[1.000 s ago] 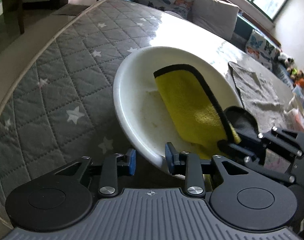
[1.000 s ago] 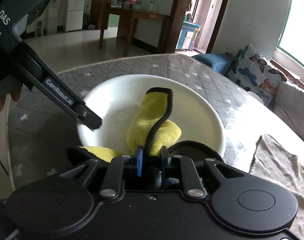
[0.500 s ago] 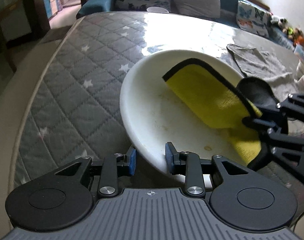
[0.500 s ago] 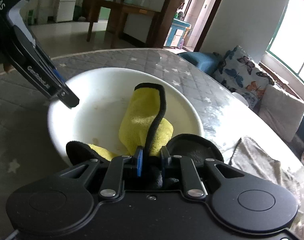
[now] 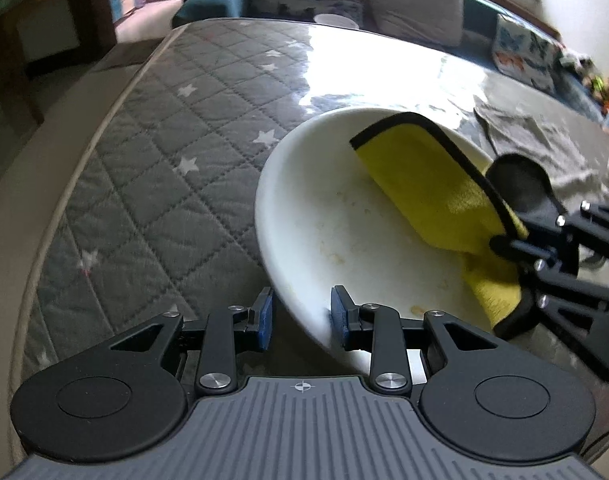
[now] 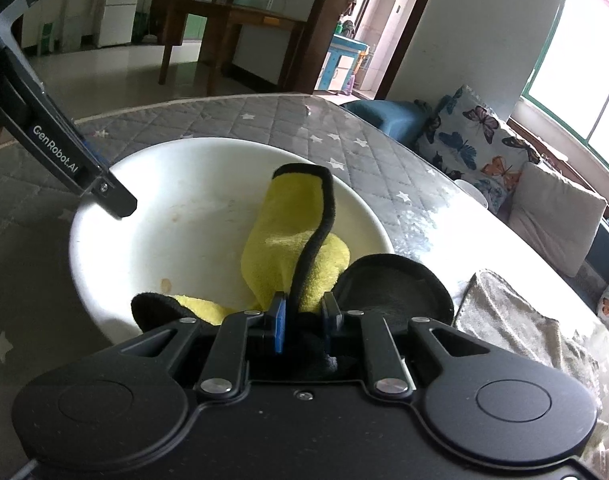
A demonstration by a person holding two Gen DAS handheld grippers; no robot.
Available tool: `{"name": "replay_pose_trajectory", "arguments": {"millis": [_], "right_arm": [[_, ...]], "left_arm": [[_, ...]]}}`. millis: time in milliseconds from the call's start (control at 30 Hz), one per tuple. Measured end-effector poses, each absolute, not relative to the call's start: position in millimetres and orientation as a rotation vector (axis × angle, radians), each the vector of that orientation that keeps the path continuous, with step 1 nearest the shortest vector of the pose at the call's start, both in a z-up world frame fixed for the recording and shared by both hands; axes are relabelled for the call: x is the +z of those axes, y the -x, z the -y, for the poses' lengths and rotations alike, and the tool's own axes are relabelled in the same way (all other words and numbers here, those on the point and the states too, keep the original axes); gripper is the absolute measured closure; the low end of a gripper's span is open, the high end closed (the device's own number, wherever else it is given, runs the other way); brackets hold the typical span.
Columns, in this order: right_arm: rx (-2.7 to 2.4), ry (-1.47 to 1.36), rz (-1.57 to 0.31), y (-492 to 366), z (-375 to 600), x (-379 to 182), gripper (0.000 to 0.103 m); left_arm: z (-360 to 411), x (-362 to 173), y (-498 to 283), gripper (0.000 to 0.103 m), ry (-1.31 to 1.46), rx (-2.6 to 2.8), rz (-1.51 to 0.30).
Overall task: Clean bowl
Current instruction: 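Keep wiping the inner surface with the right gripper while the left gripper holds the bowl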
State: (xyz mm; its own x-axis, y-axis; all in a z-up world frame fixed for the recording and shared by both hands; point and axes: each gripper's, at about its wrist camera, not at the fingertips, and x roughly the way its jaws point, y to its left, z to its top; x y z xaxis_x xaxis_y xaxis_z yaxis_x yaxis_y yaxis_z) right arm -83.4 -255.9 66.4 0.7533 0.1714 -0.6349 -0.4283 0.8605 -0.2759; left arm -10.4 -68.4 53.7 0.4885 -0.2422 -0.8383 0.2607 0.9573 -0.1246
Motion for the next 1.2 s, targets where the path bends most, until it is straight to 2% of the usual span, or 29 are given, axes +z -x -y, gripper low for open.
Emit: {"name": "replay_pose_trajectory", "arguments": {"millis": [400,533,733,800,833,1200], "right_arm": [[0.381,0.351,-0.652,96.5,245.9,72.2,0.084],[0.401,0.329,-0.653,98.8,244.0,74.9,0.084],[0.43,0.305,-0.648,104.9,241.5,80.2,0.084],[0.437,0.306,-0.645,105.8,240.9,82.1,0.084],[0.441,0.305,-0.643,106.2,240.6,83.1,0.084],[0.471,0.325,-0.646,105.6,240.9,87.2,0.084]], "left_arm": [[66.7,50.4,29.9,0.071,0.18,-0.256,-1.035],[68.7,47.9,34.1,0.061,0.218,-0.249,-1.043],[71.8,44.1,40.0,0.06,0.277,-0.247,-1.053],[72.7,42.3,40.2,0.064,0.297,-0.254,-1.053],[73.1,41.3,40.2,0.07,0.306,-0.257,-1.052],[64.7,46.4,32.3,0.075,0.255,-0.278,-1.054]]}}
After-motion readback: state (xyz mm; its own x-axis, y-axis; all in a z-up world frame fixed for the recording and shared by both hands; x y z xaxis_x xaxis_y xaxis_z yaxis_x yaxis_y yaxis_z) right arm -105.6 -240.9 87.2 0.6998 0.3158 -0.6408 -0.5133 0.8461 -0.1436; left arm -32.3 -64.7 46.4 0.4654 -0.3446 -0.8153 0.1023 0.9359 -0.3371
